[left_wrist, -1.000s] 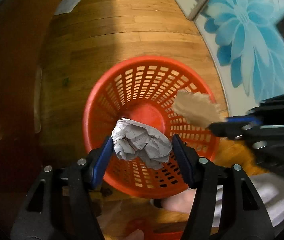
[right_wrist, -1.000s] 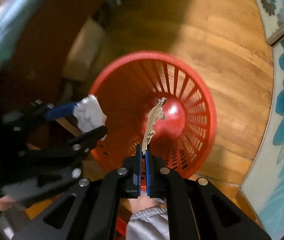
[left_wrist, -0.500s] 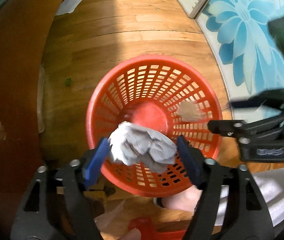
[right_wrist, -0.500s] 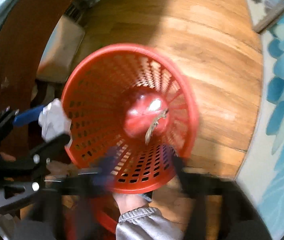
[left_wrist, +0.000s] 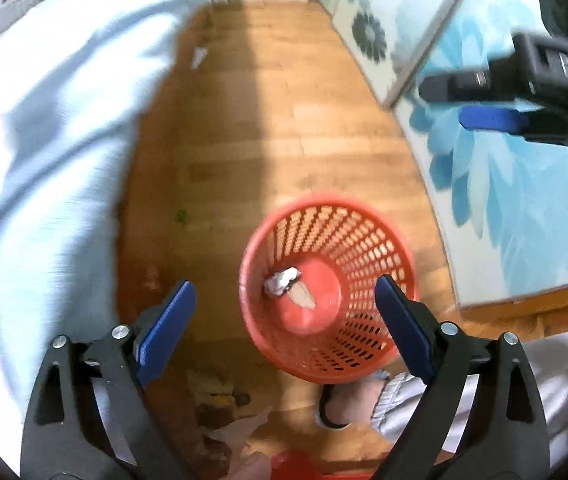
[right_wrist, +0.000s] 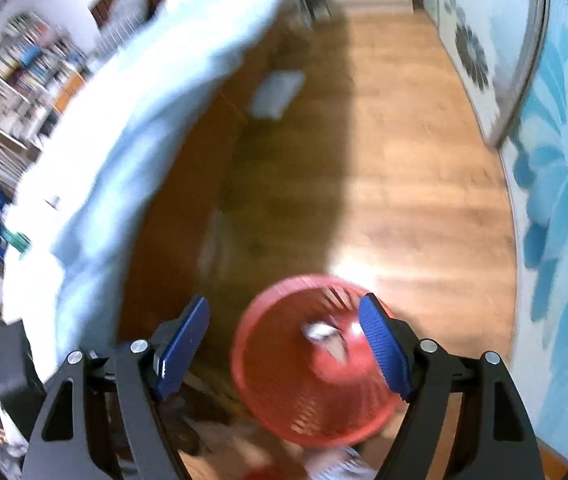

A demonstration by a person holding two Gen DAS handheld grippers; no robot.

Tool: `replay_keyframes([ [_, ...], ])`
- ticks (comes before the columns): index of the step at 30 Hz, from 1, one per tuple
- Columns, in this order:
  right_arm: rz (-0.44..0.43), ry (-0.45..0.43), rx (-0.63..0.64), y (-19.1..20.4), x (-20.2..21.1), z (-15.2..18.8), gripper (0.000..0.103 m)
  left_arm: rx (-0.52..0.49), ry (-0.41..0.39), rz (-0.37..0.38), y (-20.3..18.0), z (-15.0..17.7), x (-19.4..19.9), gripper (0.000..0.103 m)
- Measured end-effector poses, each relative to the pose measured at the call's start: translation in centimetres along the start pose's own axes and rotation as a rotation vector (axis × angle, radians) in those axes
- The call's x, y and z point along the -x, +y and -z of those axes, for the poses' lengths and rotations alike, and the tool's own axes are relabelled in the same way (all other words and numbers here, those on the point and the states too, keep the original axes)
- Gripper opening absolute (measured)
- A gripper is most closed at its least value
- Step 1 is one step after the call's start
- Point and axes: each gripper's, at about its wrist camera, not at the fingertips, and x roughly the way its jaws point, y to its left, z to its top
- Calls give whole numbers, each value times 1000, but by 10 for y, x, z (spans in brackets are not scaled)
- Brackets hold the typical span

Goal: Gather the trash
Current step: 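Move both tools back toward the trash pile on the bed, then grasp white paper with the right tool while the left tool grasps the green bag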

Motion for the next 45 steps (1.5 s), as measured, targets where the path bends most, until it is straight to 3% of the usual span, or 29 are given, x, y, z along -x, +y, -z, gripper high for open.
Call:
replay_keyframes([
  [4,-80,-151,72,70,39,-26,86,50,-102,5,32,1,49,95],
  [10,-180,-271,272,201,47,-41,91,180,-287,-67,109,14,125,97],
  [17,-235,-243,522,357,2,-34,91,374,-433,-213,210,37,187,97],
  [20,-245,-205,561,392,-22,-23,91,425,-443,-237,243,39,196,97],
  [22,-256,-178,558,404,-35,-24,86,443,-444,-257,258,43,199,97],
  [25,-266,-132,531,409,-61,-30,49,454,-433,-269,271,44,197,97],
  [26,-265,-116,514,409,-71,-34,45,455,-431,-270,276,46,196,97],
  [30,-294,-65,436,399,-108,-42,44,464,-417,-287,285,49,196,97],
  [31,-296,-54,429,399,-115,-42,37,467,-416,-289,286,53,199,97],
  [32,-290,-42,421,399,-122,-42,21,472,-416,-293,288,55,200,98],
  [34,-312,-30,398,399,-132,-45,11,486,-413,-293,289,58,202,98],
  [39,-370,-53,360,390,-129,-49,6,511,-425,-260,295,55,196,97],
  [45,-440,-114,304,361,-91,-57,6,587,-384,-174,310,34,167,98],
])
